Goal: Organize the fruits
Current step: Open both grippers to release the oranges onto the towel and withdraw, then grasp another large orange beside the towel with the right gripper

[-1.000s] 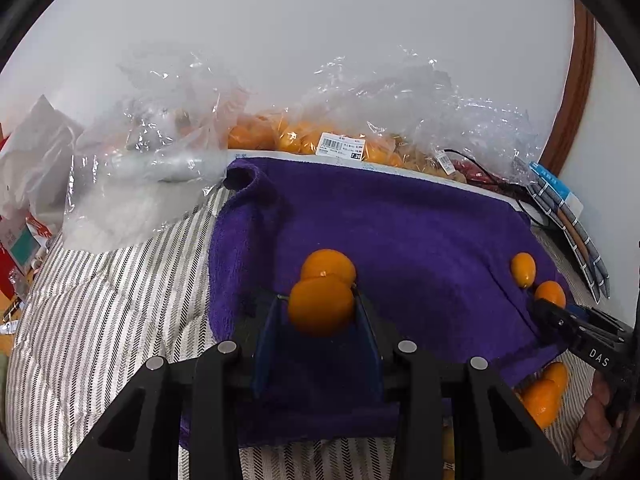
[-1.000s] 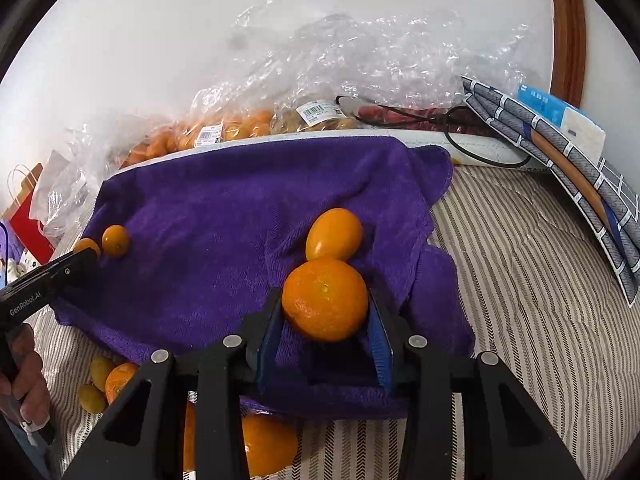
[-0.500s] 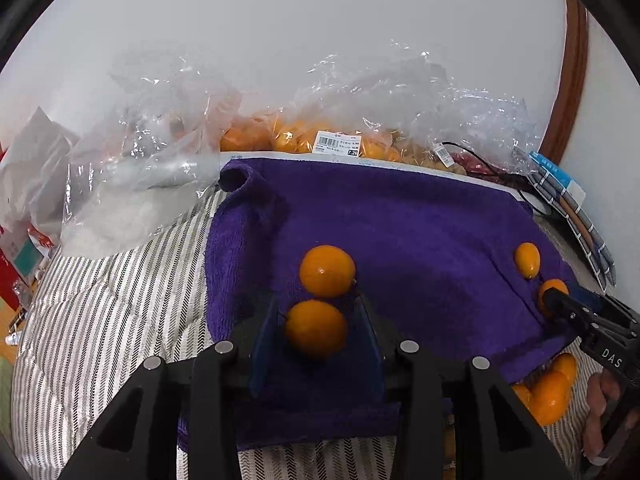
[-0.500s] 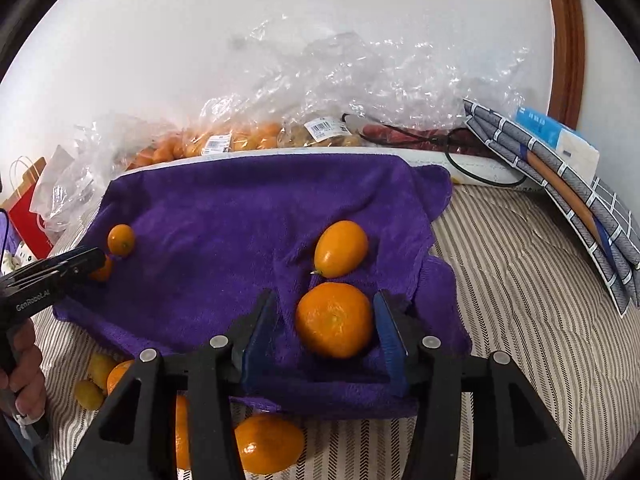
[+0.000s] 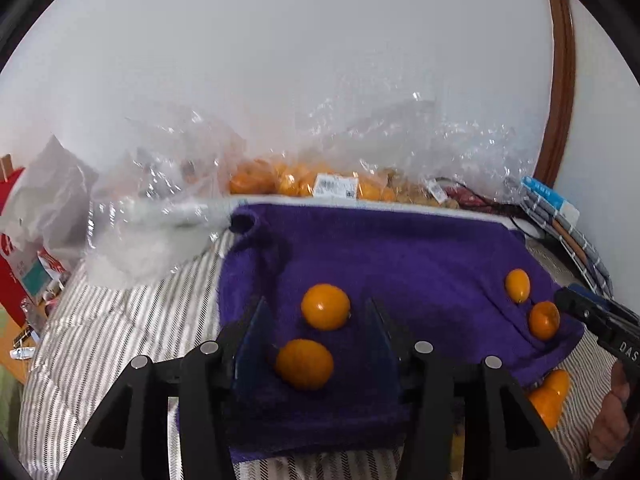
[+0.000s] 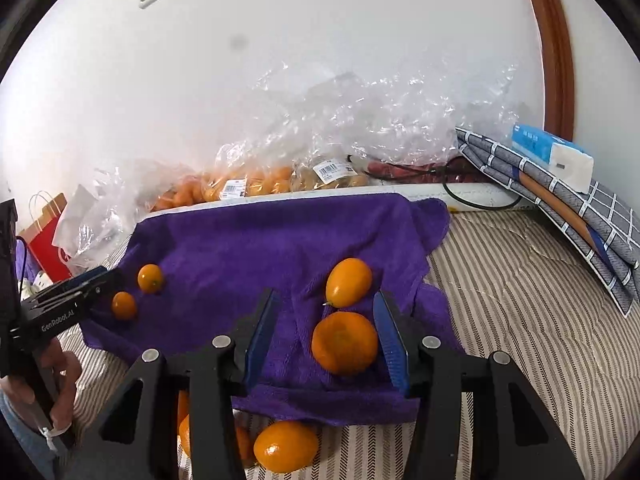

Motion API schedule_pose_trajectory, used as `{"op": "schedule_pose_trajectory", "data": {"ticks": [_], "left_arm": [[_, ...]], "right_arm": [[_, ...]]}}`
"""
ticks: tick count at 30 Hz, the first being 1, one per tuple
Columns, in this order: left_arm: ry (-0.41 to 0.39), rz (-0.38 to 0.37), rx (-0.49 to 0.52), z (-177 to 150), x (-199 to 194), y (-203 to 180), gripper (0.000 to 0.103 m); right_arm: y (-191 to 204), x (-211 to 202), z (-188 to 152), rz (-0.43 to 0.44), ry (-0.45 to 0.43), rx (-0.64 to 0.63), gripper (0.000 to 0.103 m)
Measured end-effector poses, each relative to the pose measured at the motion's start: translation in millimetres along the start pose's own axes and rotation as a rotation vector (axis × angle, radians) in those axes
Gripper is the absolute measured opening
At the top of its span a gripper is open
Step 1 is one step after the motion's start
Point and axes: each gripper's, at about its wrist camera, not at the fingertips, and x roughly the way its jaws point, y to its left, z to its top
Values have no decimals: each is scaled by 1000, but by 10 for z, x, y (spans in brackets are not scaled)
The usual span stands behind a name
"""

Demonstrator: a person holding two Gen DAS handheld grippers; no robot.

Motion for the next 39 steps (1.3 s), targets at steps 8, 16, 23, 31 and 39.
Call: {"op": "schedule_pose_trajectory", "data": {"ticks": [8,16,23,31,39], "left_arm": [[-50,-38,-83,56,-121,139,48],[-20,-77,-55,72,-157,77,48],[-7,-131,-73,61,-180,89,48],[-20,-146,-60,21,-249,83,57],[11,-145,-74,25,-161,101,57]], "right_arm": [[54,-98,-37,-14,30,-32,48],[82,-454,-233,-53,49,12,48],[182,-654,-675,-14,138,3,48],[306,-534,-778,-49,178,-37,40],[247,-332,-637,-31,208,-49,39]]}}
